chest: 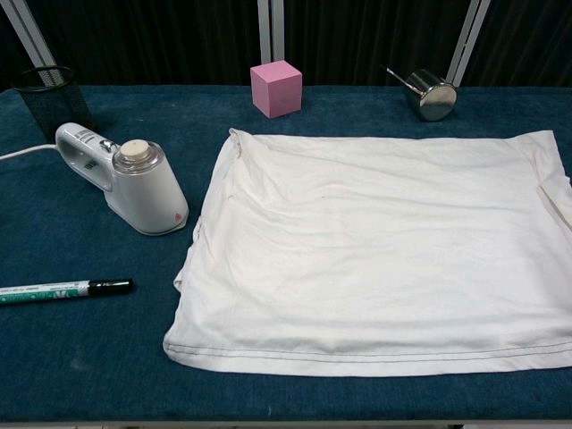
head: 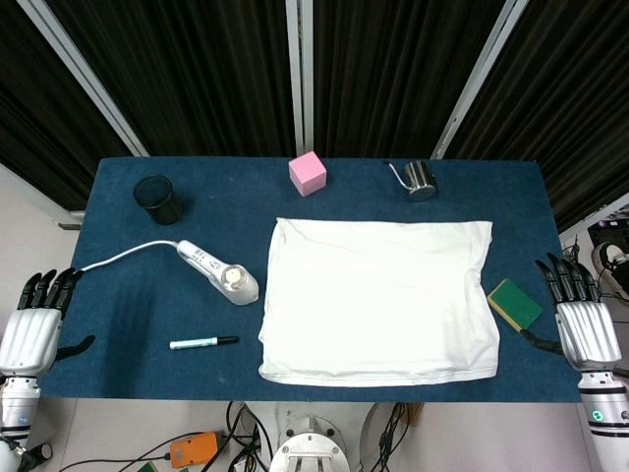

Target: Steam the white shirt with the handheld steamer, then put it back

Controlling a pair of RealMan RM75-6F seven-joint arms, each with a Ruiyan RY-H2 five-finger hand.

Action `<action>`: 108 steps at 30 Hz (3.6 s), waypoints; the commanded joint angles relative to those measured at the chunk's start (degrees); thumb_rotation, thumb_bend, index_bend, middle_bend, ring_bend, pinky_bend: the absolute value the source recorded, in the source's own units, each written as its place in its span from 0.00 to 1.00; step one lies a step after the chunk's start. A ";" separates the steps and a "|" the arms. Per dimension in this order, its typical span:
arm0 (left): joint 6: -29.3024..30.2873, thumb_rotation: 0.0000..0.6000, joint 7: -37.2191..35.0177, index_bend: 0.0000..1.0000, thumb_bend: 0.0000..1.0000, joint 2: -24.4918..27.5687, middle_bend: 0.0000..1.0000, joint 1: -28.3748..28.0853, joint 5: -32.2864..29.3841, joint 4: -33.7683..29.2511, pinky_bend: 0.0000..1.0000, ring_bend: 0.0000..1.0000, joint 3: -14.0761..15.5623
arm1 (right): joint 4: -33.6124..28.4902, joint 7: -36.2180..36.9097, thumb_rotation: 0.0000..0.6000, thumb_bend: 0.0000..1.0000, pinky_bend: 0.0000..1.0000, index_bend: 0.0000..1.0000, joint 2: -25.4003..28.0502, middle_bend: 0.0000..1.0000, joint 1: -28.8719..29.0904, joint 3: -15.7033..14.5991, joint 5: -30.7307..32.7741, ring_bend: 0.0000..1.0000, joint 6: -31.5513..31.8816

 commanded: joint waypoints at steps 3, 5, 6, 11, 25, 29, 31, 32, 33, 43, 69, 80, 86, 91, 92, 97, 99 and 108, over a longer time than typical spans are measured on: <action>-0.30 1.00 0.42 0.07 0.00 0.01 0.07 -0.80 0.74 0.09 0.02 0.02 -0.41 | 0.31 0.43 1.00 0.11 0.05 0.00 -0.15 0.04 0.03 -0.30 0.04 0.00 -0.40; -0.70 1.00 0.86 0.07 0.00 0.46 0.07 -1.77 1.54 -0.09 0.02 0.02 -0.89 | 0.49 0.47 1.00 0.11 0.05 0.00 -0.11 0.04 -0.03 -0.72 -0.28 0.00 -0.62; -0.87 1.00 1.11 0.07 0.00 0.69 0.07 -2.33 2.00 -0.21 0.02 0.02 -1.20 | 0.52 0.40 1.00 0.11 0.05 0.00 -0.02 0.04 -0.02 -0.99 -0.42 0.00 -0.91; -3.83 1.00 2.37 0.09 0.01 1.73 0.09 -7.56 5.77 -0.40 0.02 0.05 -3.22 | -0.05 -0.18 1.00 0.11 0.05 0.00 0.82 0.04 0.18 -1.80 -0.87 0.00 -2.06; -28.69 1.00 7.30 0.23 0.05 -1.06 0.21 -27.33 3.78 2.61 0.02 0.13 -7.50 | 1.12 0.13 1.00 0.11 0.05 0.00 -0.49 0.04 -0.90 -2.95 -0.57 0.00 -1.94; -33.25 1.00 9.22 0.28 0.05 -2.17 0.29 -30.38 0.61 3.47 0.01 0.20 -8.11 | 1.38 0.14 1.00 0.11 0.05 0.00 -0.78 0.04 -1.01 -3.10 -0.06 0.00 -2.41; -34.99 1.00 10.17 0.32 0.05 -2.75 0.34 -31.76 -0.75 3.93 0.00 0.25 -8.33 | 1.50 0.22 1.00 0.11 0.04 0.00 -0.97 0.04 -1.03 -3.11 0.22 0.00 -2.67; -35.71 1.00 10.61 0.34 0.05 -2.97 0.36 -32.33 -1.27 4.11 0.00 0.26 -8.37 | 1.57 0.19 1.00 0.11 0.04 0.00 -1.04 0.04 -1.04 -3.12 0.33 0.00 -2.77; -36.39 1.00 11.07 0.36 0.05 -3.18 0.37 -32.89 -1.73 4.29 0.00 0.27 -8.38 | 1.61 0.17 1.00 0.11 0.04 0.00 -1.14 0.04 -1.03 -3.12 0.40 0.00 -2.85; -41.66 1.00 17.58 0.42 0.05 -4.46 0.41 -37.25 -6.94 5.28 0.00 0.29 -7.28 | 2.23 0.20 1.00 0.11 0.03 0.00 -1.85 0.04 -0.99 -3.16 1.06 0.00 -3.66; -44.64 1.00 24.21 0.48 0.05 -9.22 0.47 -41.89 -16.82 8.49 0.00 0.36 -3.30 | 4.12 1.74 1.00 0.11 0.02 0.00 -2.90 0.04 -0.32 -2.99 2.15 0.00 -5.73; -44.87 1.00 23.97 0.57 0.05 -9.71 0.57 -42.86 -18.37 8.64 0.00 0.45 -1.88 | 4.66 2.21 1.00 0.11 0.02 0.00 -3.11 0.04 -0.21 -2.95 2.42 0.00 -6.12; -45.71 1.00 23.75 0.59 0.05 -10.46 0.60 -43.56 -19.34 9.20 0.00 0.48 -1.12 | 5.01 2.60 1.00 0.11 0.01 0.00 -3.23 0.04 -0.22 -2.95 2.64 0.00 -6.29; -46.55 1.00 23.86 0.63 0.05 -10.83 0.66 -44.12 -21.00 9.46 0.00 0.54 -0.55 | 5.34 2.95 1.00 0.11 0.01 0.00 -3.37 0.04 -0.26 -2.95 2.83 0.00 -6.42; -46.78 1.00 23.87 0.64 0.05 -10.86 0.68 -44.23 -21.42 9.46 0.00 0.56 -0.46 | 5.39 3.01 1.00 0.11 0.01 0.00 -3.40 0.04 -0.26 -2.94 2.88 0.00 -6.46; -47.32 1.00 23.85 0.70 0.16 -10.67 0.75 -44.80 -23.22 9.07 0.02 0.61 -0.11 | 5.56 3.16 1.00 0.11 0.01 0.00 -3.50 0.04 -0.26 -2.90 3.01 0.00 -6.52; -47.67 1.00 23.26 0.73 0.22 -10.38 0.77 -44.92 -23.79 8.76 0.10 0.63 -0.06 | 5.56 3.20 1.00 0.11 0.01 0.00 -3.51 0.04 -0.27 -2.88 3.07 0.00 -6.54; -49.06 1.00 15.70 0.78 0.40 -8.90 0.82 -44.51 -23.24 7.66 0.40 0.69 -0.57 | 5.13 3.02 1.00 0.11 0.01 0.00 -3.32 0.04 -0.41 -2.87 3.06 0.00 -6.30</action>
